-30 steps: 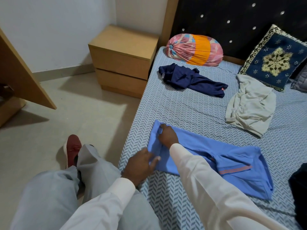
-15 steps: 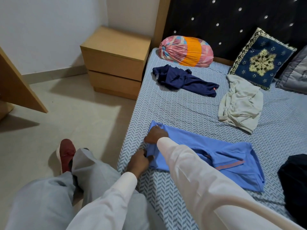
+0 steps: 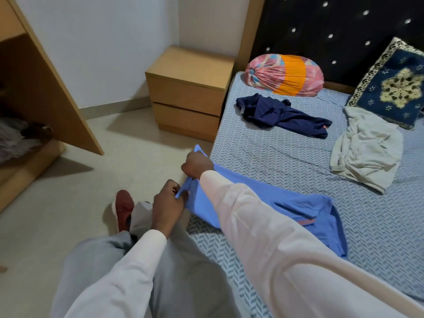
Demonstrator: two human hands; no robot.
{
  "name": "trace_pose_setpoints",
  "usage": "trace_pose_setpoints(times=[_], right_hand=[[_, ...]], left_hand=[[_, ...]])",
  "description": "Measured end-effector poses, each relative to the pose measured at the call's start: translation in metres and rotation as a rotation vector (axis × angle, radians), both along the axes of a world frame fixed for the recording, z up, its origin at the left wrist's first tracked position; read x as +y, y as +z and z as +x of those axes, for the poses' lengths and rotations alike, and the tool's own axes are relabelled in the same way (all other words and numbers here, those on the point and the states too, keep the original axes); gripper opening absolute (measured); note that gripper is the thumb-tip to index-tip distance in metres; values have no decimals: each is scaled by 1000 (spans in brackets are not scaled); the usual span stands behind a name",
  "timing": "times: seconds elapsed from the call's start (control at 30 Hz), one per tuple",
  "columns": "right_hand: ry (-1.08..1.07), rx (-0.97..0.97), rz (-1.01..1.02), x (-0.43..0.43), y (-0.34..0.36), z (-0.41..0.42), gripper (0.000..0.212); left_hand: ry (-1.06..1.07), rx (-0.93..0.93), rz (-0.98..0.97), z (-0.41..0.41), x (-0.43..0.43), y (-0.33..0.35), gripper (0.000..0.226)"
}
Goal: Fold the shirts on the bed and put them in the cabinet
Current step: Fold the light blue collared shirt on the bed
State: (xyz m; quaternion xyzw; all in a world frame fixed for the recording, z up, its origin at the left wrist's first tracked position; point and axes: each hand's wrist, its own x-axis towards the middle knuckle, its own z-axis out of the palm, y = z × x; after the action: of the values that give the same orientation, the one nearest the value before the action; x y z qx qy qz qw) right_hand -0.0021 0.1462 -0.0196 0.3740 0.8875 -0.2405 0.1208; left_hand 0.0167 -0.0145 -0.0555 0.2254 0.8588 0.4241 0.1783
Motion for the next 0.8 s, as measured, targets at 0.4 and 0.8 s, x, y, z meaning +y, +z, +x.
trace_pose_setpoints(times=[0.4,0.8], right_hand=[[-316,465,-457,78,-41,195,101],[-690,608,-573,137,-58,366,78]], left_hand=[[-543,317,-58,95,45,-21,43],[-800,669,-425,125,71,-51,57]])
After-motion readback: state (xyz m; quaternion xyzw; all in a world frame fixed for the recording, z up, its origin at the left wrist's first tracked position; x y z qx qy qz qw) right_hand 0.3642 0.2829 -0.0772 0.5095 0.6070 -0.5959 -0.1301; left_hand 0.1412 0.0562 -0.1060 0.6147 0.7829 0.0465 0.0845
